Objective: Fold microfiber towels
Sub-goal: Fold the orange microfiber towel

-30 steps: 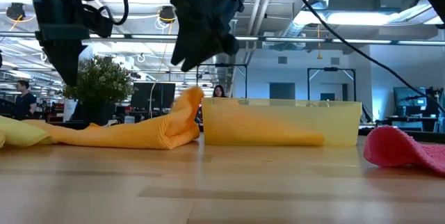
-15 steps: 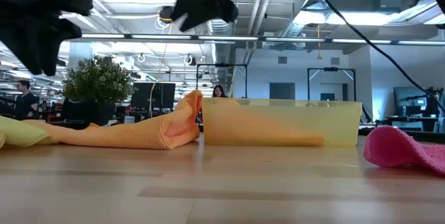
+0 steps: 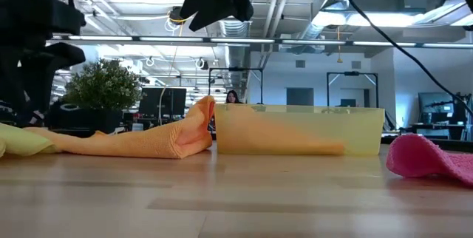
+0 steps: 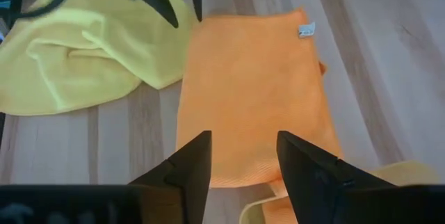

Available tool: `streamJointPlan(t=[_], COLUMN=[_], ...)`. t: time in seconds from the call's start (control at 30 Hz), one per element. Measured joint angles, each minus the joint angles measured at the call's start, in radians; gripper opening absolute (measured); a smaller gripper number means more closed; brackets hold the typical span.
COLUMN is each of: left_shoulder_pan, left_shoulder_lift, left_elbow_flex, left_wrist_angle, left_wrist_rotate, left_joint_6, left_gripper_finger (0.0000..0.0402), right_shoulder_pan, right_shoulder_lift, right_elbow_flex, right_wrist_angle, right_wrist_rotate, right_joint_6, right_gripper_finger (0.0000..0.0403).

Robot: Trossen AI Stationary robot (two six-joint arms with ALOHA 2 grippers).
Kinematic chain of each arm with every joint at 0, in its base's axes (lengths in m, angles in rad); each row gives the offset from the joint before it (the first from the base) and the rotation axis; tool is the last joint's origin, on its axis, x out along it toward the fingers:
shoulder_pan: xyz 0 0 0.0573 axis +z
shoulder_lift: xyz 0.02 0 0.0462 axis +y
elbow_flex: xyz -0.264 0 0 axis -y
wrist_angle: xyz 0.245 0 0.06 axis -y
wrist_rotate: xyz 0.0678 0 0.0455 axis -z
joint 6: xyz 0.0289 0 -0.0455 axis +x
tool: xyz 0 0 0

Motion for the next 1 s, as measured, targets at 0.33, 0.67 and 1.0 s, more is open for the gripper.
streamJointPlan(t=[0.33, 0.67, 1.0], left_shoulder_pan=[0.0, 0.0, 0.003], left_shoulder_lift=[0.164, 0.23, 0.203], left_elbow_flex=[0.0, 0.011, 0.053], left_wrist_angle=[0.012, -0.002, -0.06], left_wrist_rotate=[-0.016, -0.01, 0.004], left_joint_6=[0.074, 0.103, 0.108], left_gripper_finger=[0.0142, 0.0107, 0.0007], right_shoulder_pan=[-0.001, -0.001, -0.001], right_shoulder_lift=[0.0, 0.002, 0.002], right_elbow_flex=[0.0, 0.0, 0.0], right_wrist_angle=[0.006, 0.01, 0.017], right_wrist_rotate=[0.0, 0.0, 0.0], right_joint_6=[0.0, 0.001, 0.002], right_gripper_finger=[0.0184, 0.018, 0.0176])
